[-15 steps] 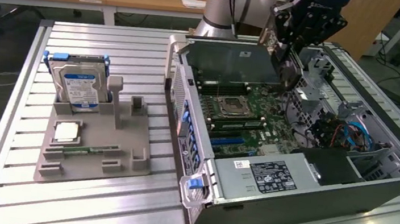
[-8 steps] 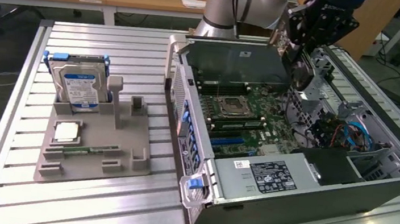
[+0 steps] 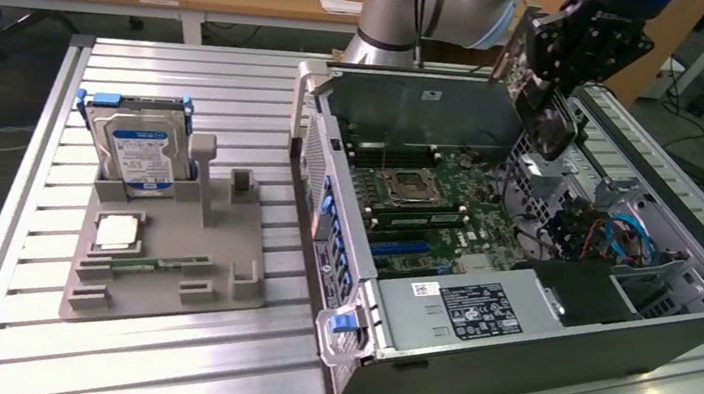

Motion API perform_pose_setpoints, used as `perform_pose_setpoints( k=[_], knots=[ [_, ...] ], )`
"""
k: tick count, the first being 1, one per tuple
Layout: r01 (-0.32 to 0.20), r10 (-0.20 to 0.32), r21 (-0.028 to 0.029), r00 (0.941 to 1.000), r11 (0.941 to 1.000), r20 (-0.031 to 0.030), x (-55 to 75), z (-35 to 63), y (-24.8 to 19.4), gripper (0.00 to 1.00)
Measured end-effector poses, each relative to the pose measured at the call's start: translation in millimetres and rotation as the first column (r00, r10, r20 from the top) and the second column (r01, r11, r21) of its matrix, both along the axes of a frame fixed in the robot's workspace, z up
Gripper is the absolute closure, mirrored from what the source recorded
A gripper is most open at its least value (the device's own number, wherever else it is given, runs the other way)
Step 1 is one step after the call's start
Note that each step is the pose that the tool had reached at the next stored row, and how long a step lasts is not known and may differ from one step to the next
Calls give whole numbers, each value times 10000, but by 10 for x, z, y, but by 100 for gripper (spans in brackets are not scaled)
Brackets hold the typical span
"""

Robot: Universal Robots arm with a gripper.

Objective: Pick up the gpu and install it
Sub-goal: 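Pick up the gpu and move the gpu toward the slot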

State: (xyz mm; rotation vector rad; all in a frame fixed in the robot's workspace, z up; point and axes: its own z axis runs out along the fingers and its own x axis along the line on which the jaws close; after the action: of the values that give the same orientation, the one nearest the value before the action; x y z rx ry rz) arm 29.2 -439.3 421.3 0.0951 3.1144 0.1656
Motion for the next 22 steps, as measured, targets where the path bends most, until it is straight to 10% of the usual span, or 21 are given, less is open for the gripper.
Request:
perform_pose_setpoints(
  k=[15,22],
  knots=[
    [1,-1,-1,10000,10000,0,502,0,0,73],
    [0,0,-1,10000,10000,0,542,0,0,73]
  ],
)
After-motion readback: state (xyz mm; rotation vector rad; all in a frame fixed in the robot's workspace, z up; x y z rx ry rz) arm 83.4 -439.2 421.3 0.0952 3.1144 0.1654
